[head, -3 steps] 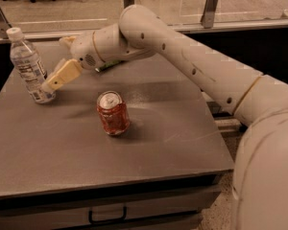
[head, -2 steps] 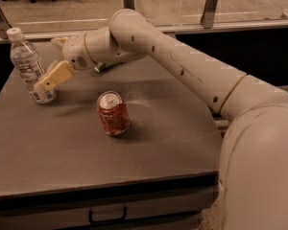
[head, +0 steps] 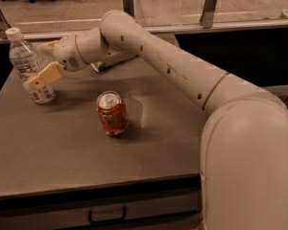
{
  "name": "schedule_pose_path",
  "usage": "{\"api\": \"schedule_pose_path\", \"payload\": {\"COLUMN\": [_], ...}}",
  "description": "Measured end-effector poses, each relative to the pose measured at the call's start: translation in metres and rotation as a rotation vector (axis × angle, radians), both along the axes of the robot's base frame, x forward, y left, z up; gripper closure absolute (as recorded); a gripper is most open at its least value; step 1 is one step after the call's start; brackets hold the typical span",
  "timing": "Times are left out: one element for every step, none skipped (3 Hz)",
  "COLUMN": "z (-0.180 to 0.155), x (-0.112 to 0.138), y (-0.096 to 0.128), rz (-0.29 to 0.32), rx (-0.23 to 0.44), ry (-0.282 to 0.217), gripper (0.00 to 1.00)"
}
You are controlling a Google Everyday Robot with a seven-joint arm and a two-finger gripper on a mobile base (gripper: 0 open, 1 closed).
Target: Move blue plastic bottle near coke can
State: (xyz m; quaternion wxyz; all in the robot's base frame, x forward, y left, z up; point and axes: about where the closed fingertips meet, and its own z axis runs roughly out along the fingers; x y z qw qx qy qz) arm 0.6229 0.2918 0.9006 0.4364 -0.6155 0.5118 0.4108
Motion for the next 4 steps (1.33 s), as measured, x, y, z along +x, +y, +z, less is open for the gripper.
{"api": "schedule_pose_path", "payload": {"z": [-0.002, 0.001, 0.008, 0.015], "x": [0.000, 0.004, 0.010, 0.014], "y": [-0.001, -0.014, -0.041, -0.076], "rz": [0.005, -0.028, -0.088, -0.154], "rx": [0.017, 0.032, 0.036, 0.028], "ry": [0.008, 0.006, -0.010, -0.021], "gripper": [0.41, 0.65, 0.87, 1.00]}}
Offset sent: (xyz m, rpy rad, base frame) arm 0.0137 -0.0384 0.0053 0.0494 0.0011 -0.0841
